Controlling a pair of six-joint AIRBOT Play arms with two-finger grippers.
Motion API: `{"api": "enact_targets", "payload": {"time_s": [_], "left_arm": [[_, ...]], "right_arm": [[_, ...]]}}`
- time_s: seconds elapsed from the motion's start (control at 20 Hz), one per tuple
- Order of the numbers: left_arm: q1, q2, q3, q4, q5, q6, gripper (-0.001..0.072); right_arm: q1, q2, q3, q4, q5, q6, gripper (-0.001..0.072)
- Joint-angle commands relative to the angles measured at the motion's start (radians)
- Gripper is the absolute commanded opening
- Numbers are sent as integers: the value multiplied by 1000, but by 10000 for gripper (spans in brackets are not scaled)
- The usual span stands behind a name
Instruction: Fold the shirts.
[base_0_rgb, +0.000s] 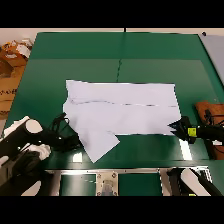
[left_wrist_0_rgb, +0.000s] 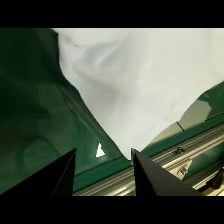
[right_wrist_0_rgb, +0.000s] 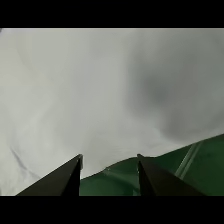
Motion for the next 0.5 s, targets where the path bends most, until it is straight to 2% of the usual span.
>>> {"api": "enact_targets", "payload": {"time_s": [0.0,0.15,0.3,0.35,0.4,0.45], "left_arm": [[-127,15,-76,-68,214,-58,414],[-224,-55,-78,-153,394,-56,414],[-251,-145,-55,-177,430,-47,395],[-243,-141,-41,-177,419,-24,103],[-236,-133,-17,-175,389,11,26],[-235,-128,6,-167,350,18,26]], "right_arm": [[0,19,-74,4,-23,17,404],[0,19,-87,5,-61,34,414],[0,19,-92,5,-86,49,453],[0,19,-92,4,-93,48,453],[0,19,-92,5,-105,49,453],[0,18,-92,5,-123,49,453]]}}
